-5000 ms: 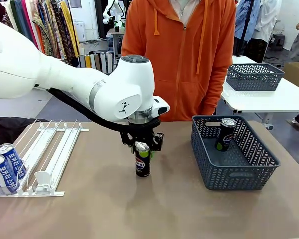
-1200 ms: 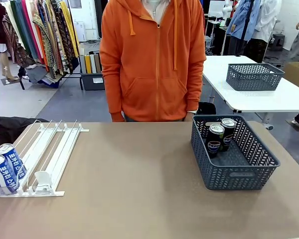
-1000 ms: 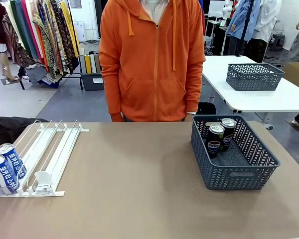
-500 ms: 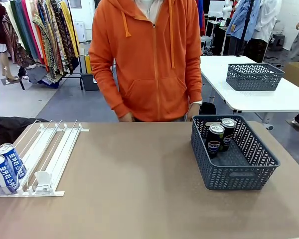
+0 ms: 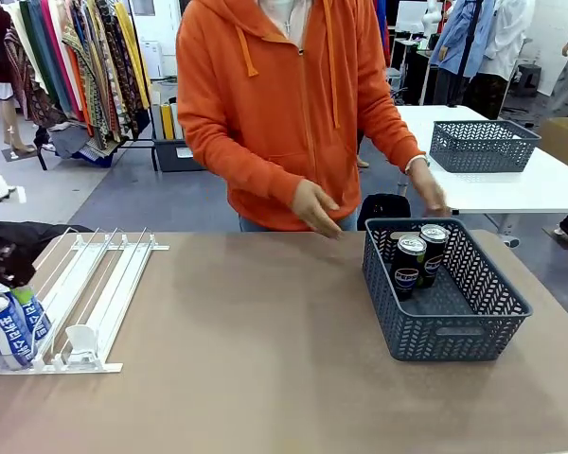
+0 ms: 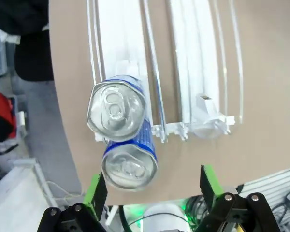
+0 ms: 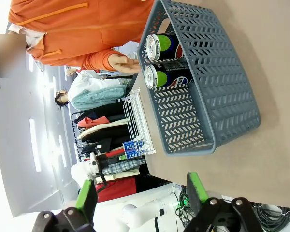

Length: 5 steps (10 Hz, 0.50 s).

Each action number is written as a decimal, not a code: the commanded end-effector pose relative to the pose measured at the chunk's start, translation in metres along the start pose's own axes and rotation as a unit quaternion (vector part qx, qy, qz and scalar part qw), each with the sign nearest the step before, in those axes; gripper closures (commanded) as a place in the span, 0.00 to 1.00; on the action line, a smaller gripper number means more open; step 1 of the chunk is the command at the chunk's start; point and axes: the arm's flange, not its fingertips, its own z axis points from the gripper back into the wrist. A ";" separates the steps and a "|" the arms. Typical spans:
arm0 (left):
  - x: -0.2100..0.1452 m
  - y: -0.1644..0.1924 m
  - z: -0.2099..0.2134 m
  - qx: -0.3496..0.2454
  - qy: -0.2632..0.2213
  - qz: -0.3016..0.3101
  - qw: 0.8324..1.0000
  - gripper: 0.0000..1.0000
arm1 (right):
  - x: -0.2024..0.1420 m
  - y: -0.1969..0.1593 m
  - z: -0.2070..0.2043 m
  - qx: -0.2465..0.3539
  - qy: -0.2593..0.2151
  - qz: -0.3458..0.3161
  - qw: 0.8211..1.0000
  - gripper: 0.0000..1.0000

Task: Retrieve and store the cans from the dispenser.
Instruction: Pick up one can from the Automatic Can Dispenser and place it in the middle of the table.

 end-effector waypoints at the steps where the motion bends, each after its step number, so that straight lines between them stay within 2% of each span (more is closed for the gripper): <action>1: 0.009 0.003 -0.016 0.021 0.024 0.032 0.999 0.00 | 0.000 0.003 0.003 -0.001 0.004 -0.003 1.000 0.00; 5: 0.016 0.009 -0.041 0.014 0.061 0.035 0.997 0.00 | 0.000 0.003 0.003 -0.001 0.004 -0.003 1.000 0.00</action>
